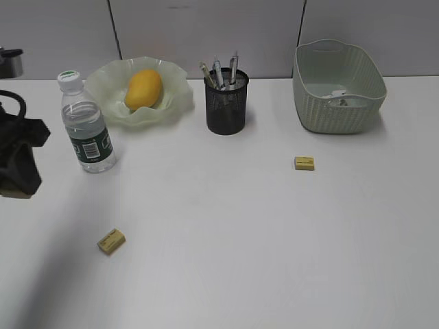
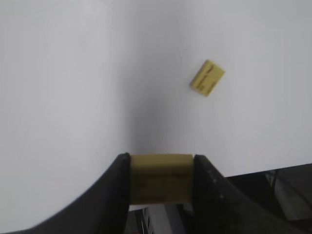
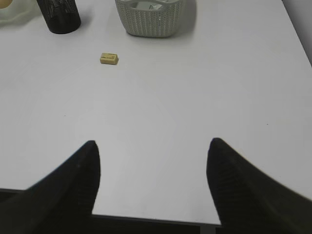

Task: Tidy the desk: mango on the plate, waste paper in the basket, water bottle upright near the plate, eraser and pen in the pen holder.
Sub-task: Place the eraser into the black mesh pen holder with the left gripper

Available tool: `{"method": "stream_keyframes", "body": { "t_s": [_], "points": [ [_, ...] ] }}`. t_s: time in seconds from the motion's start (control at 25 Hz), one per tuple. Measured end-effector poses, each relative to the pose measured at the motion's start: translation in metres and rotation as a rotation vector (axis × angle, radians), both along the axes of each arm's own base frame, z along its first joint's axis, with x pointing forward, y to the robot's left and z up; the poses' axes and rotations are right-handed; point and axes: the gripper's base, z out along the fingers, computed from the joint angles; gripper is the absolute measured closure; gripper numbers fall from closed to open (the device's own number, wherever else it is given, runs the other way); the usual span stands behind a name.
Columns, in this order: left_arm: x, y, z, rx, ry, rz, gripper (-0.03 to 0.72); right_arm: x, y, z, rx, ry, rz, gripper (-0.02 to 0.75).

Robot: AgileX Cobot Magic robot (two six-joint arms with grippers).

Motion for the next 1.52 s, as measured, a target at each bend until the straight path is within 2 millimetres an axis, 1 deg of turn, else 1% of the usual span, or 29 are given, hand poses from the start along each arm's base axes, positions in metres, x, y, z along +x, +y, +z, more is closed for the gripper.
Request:
{"method": "stream_keyframes", "body": {
  "t_s": [0.12,0.32,0.56,0.72,0.88,1.0,1.12,1.28,1.52],
  "points": [
    [0.001,-0.019,0.006,-0.043,-0.055,-0.048,0.390,0.000,0.000,0.000,0.000,0.000,0.000,0.193],
    [0.016,-0.050,0.018,-0.093,-0.180,-0.120,0.390,0.000,0.000,0.000,0.000,0.000,0.000,0.193],
    [0.047,-0.087,0.044,-0.198,-0.463,-0.167,0.390,0.000,0.000,0.000,0.000,0.000,0.000,0.193],
    [0.070,-0.108,0.055,-0.260,-0.630,-0.180,0.390,0.000,0.000,0.000,0.000,0.000,0.000,0.193],
    [0.096,-0.126,0.054,-0.311,-0.770,-0.171,0.390,0.000,0.000,0.000,0.000,0.000,0.000,0.193],
    [0.111,-0.136,0.051,-0.343,-0.860,-0.157,0.390,0.000,0.000,0.000,0.000,-0.001,0.000,0.193],
    [0.124,-0.145,0.042,-0.368,-0.938,-0.147,0.390,0.000,0.000,0.000,0.000,-0.001,0.000,0.193],
    [0.135,-0.156,0.029,-0.398,-1.023,-0.138,0.390,0.000,0.000,0.000,0.000,-0.001,0.000,0.193],
    [0.149,-0.165,0.001,-0.396,-1.081,-0.142,0.390,0.000,0.000,0.000,0.000,-0.001,0.000,0.193]
  ]
}}
